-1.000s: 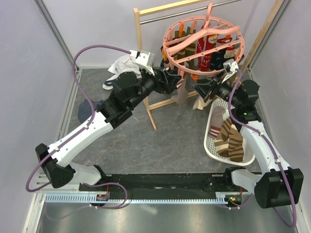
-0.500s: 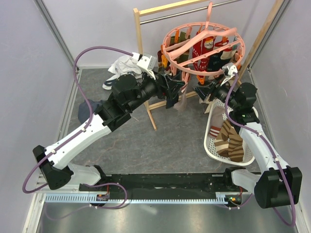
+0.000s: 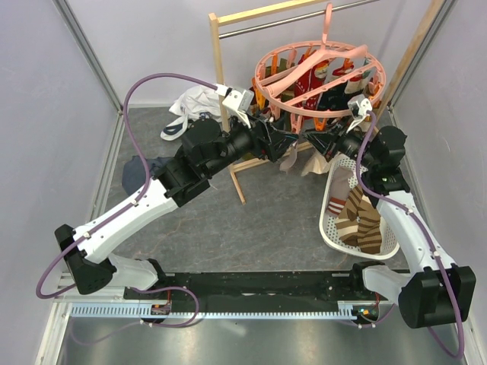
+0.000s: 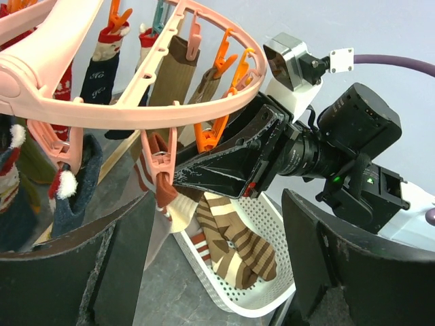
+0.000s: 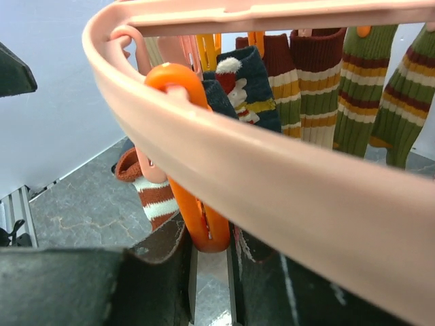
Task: Clip the socks to the hanger
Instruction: Open the clamp at the hanger.
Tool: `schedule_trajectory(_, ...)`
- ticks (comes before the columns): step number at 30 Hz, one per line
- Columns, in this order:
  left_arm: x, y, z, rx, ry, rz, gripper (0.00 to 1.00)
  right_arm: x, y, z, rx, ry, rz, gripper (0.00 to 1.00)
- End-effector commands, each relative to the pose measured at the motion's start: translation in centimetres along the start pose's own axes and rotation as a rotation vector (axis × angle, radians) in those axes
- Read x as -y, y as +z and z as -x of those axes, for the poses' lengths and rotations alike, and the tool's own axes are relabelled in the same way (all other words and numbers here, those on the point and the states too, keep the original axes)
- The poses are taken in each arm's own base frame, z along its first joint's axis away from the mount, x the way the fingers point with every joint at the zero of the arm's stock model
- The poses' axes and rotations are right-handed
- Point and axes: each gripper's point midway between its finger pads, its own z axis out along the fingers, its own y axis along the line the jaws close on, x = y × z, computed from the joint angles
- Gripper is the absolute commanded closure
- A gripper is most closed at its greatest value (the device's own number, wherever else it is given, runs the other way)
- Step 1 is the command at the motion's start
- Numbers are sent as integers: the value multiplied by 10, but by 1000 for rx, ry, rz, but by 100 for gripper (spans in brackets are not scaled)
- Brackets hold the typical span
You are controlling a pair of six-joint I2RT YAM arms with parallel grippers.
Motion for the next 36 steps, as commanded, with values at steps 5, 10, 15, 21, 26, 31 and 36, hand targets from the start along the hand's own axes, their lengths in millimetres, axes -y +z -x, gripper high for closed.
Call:
schedule_trajectory(5,13,1,13,43,-69,-4,19,-26,-7,20,29,-51,65,92)
schedule_trajectory(10,22,8,8,41,-70,3,19,-32,-7,13,7,-48,63,98)
schedule_trajectory(15,32,17,6,52,-12,20,21,-38,-4,4,-40,-41,57,100)
schedule_trajectory(21,19,27,6,76,46,115,27,-39,2,-3,-93,-59,26,100)
schedule_trajectory(26,-1,39,-2,78,78,210,30,-40,6,-5,-108,-76,9,100)
schedule_trajectory(31,-8,49,-5,82,84,246,31,-41,11,-6,-118,-74,12,100)
schedule_trajectory(36,-7,58,-5,86,57,251,32,-43,15,-9,-127,-74,17,100)
